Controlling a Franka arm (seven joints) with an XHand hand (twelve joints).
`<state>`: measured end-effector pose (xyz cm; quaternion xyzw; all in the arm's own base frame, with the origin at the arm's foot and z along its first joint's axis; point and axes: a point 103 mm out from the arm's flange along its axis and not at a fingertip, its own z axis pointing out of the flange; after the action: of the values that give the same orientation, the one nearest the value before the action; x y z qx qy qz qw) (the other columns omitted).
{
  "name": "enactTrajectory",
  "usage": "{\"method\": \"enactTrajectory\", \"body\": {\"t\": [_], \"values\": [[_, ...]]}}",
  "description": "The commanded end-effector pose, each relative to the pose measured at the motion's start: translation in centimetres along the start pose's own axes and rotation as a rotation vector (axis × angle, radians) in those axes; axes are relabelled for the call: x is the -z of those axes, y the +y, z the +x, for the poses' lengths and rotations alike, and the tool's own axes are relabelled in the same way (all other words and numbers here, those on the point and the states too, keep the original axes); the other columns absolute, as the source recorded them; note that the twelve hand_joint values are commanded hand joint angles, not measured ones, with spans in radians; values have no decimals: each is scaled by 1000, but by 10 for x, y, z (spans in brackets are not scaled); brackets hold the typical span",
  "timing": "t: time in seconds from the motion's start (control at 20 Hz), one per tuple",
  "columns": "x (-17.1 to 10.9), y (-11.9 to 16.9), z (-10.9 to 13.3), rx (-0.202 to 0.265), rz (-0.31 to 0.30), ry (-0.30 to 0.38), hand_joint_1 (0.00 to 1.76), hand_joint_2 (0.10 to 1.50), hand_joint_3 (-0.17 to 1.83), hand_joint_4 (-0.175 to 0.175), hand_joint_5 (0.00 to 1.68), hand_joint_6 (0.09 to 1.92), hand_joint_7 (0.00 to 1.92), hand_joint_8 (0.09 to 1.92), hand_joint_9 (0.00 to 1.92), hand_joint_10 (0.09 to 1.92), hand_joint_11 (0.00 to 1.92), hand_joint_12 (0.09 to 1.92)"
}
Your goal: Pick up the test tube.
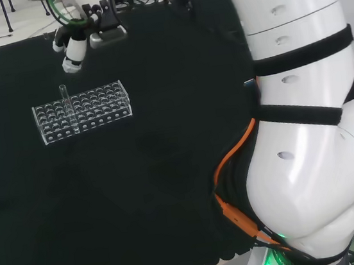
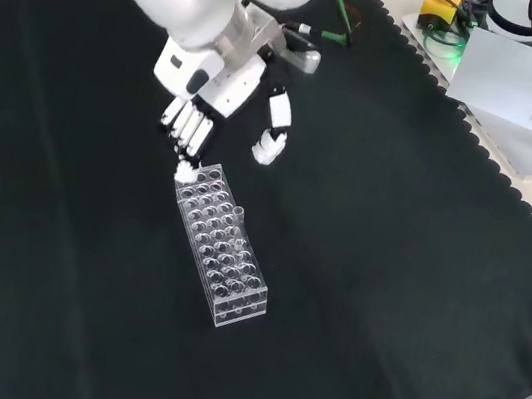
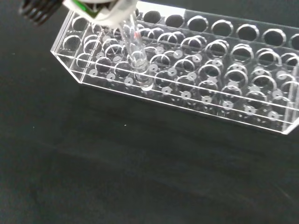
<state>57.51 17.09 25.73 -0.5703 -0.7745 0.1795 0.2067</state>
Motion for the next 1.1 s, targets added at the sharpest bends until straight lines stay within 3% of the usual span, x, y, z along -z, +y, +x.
{"method": "enactTrajectory", "body": {"t": [0.05,0.5,0.9,1.0,1.1], "values": [[-20,31,22,23,77,-25,905,646,717,-66,309,120,258,876,228,985,0,1548],[-48,43,33,41,136,-45,908,648,717,-67,311,120,269,877,233,984,0,1550],[-62,38,29,29,143,-30,926,648,718,-70,344,140,343,876,271,977,3,1567],[-62,37,28,22,138,-24,951,652,714,-80,388,241,426,853,318,953,32,1560],[-61,37,27,19,126,-18,972,654,712,-90,368,466,498,842,358,935,69,1552]]}}
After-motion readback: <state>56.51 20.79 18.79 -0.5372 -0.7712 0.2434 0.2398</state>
